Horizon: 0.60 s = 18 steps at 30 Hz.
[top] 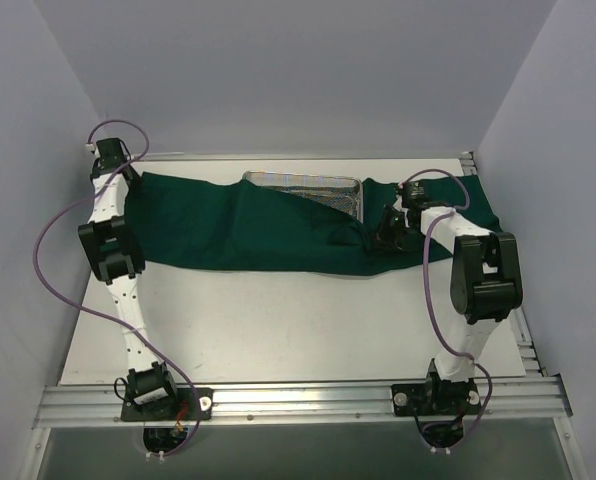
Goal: Open and lay out the surgical kit
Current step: Open the surgical kit at the center of the board.
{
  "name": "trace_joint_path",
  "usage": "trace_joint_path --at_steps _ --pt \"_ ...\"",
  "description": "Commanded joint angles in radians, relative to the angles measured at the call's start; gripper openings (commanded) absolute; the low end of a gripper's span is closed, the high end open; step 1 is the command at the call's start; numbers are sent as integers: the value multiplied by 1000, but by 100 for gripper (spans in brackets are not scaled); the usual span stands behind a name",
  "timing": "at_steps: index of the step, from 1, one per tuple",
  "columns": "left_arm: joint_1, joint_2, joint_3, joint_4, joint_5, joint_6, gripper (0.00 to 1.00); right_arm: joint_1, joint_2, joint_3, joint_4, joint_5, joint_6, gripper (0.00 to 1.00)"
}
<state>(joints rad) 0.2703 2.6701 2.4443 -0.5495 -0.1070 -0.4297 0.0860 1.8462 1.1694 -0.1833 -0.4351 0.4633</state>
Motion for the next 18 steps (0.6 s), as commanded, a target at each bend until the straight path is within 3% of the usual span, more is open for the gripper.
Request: trace_joint_path --at_steps 1,12,18 --pt "0 -108 -1 -10 -14 -21 2 4 -4 19 -28 -14 3 0" --pt "-3 -205 12 -107 -22 -66 2 4 5 78 -93 -2 12 0" --pt "-9 -306 -100 -179 -16 -78 2 4 -1 113 -156 12 15 0"
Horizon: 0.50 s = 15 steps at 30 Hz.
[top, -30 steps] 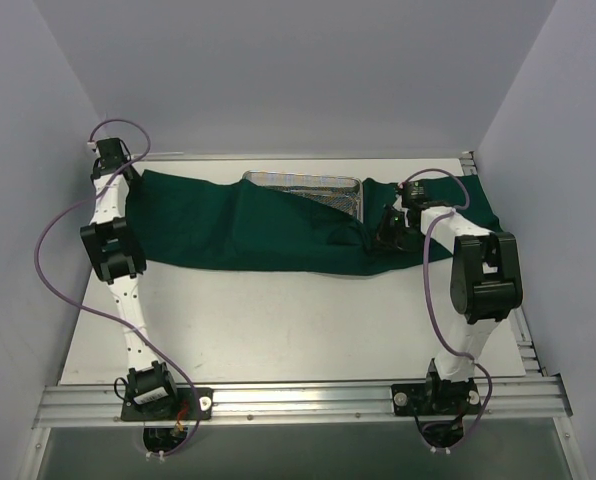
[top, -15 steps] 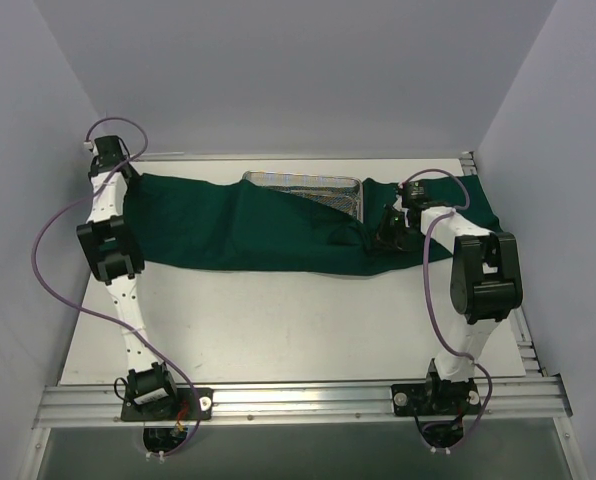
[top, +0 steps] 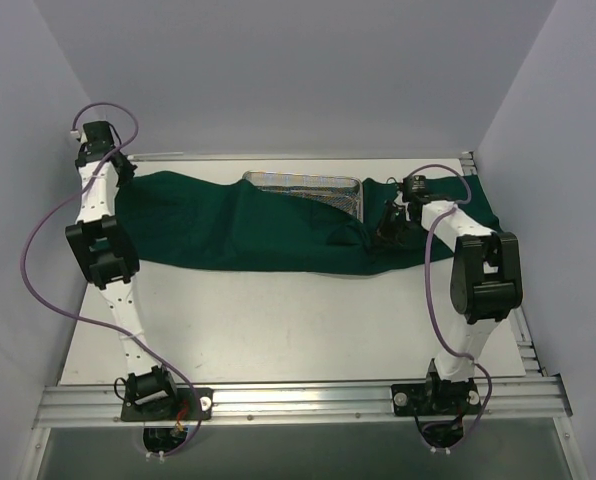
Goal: Open and lay out the surgical kit
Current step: Open the surgical kit at the center of the board.
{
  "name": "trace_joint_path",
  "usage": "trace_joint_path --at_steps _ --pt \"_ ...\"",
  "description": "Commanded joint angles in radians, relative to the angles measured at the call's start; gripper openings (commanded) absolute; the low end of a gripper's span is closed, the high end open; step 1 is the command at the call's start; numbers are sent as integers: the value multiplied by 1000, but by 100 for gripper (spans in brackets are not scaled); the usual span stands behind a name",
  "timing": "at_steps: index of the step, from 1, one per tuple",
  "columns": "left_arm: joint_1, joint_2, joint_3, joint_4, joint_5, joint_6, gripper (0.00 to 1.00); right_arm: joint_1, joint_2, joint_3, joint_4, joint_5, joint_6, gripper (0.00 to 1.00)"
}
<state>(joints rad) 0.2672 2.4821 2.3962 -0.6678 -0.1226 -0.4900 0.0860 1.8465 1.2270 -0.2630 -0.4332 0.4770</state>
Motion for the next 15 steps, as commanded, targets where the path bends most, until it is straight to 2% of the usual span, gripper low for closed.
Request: trace_joint_path --at_steps 1,4,8,11,12,13,15 --pt "-6 -146 -81 -67 4 -19 2 4 -4 66 -87 20 -1 0" --pt "-10 -261 -215 -91 41 -22 2 0 -19 104 -127 43 6 0" --pt "-26 -487 -409 -101 83 85 2 -3 -46 127 -177 57 32 0" --pt "-36 -615 -606 -81 110 131 2 -6 -101 95 -188 60 75 0" --pt "-36 -702 -659 -58 110 139 2 -9 -118 68 -194 70 83 0" --pt "-36 -747 -768 -43 116 151 2 -11 -153 59 -200 82 87 0" --pt "-30 -874 -853 -41 86 182 2 -23 -191 40 -255 141 98 0"
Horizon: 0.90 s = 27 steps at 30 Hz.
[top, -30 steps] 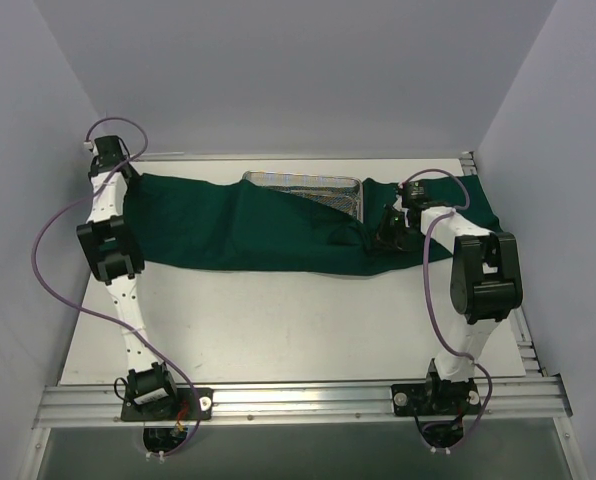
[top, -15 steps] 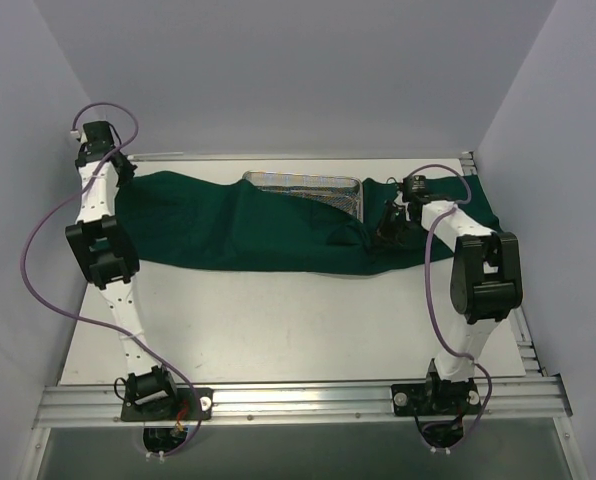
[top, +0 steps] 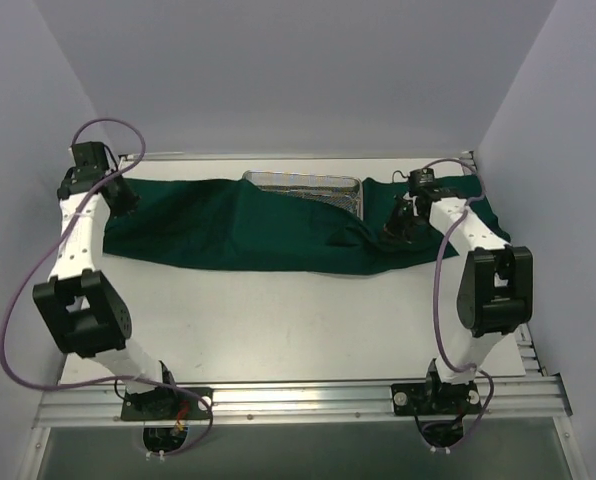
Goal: Open and lay out the surgical kit
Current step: Open the surgical kit at the center of the board.
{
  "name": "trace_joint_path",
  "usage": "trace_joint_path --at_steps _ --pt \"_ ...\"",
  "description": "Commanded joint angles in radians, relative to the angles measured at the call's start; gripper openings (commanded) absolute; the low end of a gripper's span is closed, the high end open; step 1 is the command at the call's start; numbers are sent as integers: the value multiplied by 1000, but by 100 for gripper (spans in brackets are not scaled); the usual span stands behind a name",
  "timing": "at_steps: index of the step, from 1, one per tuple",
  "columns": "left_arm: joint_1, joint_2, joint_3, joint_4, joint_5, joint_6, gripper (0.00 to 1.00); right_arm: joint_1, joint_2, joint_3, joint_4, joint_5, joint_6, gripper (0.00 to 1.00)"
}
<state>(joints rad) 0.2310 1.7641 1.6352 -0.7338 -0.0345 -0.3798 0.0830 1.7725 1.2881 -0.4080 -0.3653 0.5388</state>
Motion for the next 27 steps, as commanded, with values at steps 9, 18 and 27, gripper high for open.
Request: trace_joint_path --at_steps 9,18,27 --pt "36 -572 -449 -103 -301 -19 2 -78 -418 -242 -345 215 127 0" --pt "-7 -692 -600 -188 -729 -183 29 -163 -711 -452 -521 316 227 0" --pt "-25 -526 -414 -191 -593 -102 80 -166 -685 -161 -646 330 72 65"
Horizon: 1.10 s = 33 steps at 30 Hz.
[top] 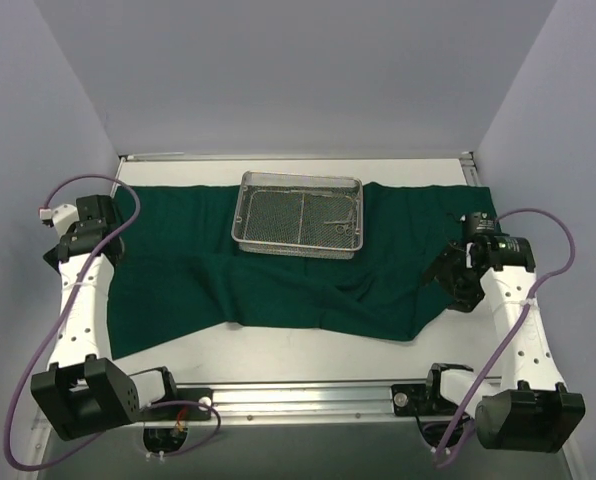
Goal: Open and lay out the surgical kit
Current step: Open the surgical kit at the center of the board.
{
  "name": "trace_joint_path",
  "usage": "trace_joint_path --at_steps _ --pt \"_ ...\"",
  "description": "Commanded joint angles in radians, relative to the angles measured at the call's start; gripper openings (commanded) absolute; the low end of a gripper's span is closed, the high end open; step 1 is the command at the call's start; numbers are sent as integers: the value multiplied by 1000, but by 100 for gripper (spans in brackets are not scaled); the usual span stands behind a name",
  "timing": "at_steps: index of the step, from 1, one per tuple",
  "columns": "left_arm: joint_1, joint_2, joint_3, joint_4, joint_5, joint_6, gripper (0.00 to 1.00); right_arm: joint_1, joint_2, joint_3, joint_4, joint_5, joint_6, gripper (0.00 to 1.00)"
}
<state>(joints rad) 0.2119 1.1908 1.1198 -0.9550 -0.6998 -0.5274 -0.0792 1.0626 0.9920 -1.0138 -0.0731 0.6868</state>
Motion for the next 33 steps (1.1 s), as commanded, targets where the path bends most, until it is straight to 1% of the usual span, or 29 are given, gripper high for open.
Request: trace_joint_path --at_steps 1,2,3,4,5,8,9,10,11,12,13,14,15,18,22,24,27,31,33 --pt "-6 68 124 38 116 55 82 -5 72 211 -2 38 -93 66" --pt "-6 110 159 64 232 85 82 -4 103 244 18 38 -107 67" --pt "-6 133 179 71 281 93 80 -4 132 272 43 50 -119 68" --pt "-8 156 199 73 339 108 77 -4 187 292 107 50 -119 68" --pt "-9 199 233 82 465 122 69 -4 215 313 139 53 -116 68" --pt "-20 277 256 120 603 141 61 -4 327 339 260 42 -105 63" --pt "-28 302 271 130 682 144 54 -4 353 344 286 33 -112 62" --pt "-29 329 287 128 700 147 50 -5 411 349 329 12 -115 61" --pt "-29 390 305 112 736 148 49 -7 446 361 330 28 -125 61" --pt "-35 421 349 101 773 155 46 -5 482 408 317 63 -131 61" --pt "-42 450 371 91 775 167 46 -7 552 433 305 114 -139 63" --pt "-49 504 396 69 764 168 46 -7 588 457 308 159 -151 64" --pt "-60 527 432 61 754 170 46 -4 643 500 314 180 -164 64" --pt "-66 601 466 56 752 167 45 -4 744 569 340 291 -164 64" --pt "-75 647 480 73 763 155 44 7 871 657 333 377 -144 53" --pt "-77 659 476 82 769 150 45 15 939 692 316 407 -142 52" --pt "-77 676 477 96 769 142 45 41 1005 738 313 450 -154 49" --pt "-77 728 534 79 766 145 44 52 1085 796 313 458 -161 43" --pt "-77 762 572 59 754 150 45 55 1125 824 311 455 -170 42"
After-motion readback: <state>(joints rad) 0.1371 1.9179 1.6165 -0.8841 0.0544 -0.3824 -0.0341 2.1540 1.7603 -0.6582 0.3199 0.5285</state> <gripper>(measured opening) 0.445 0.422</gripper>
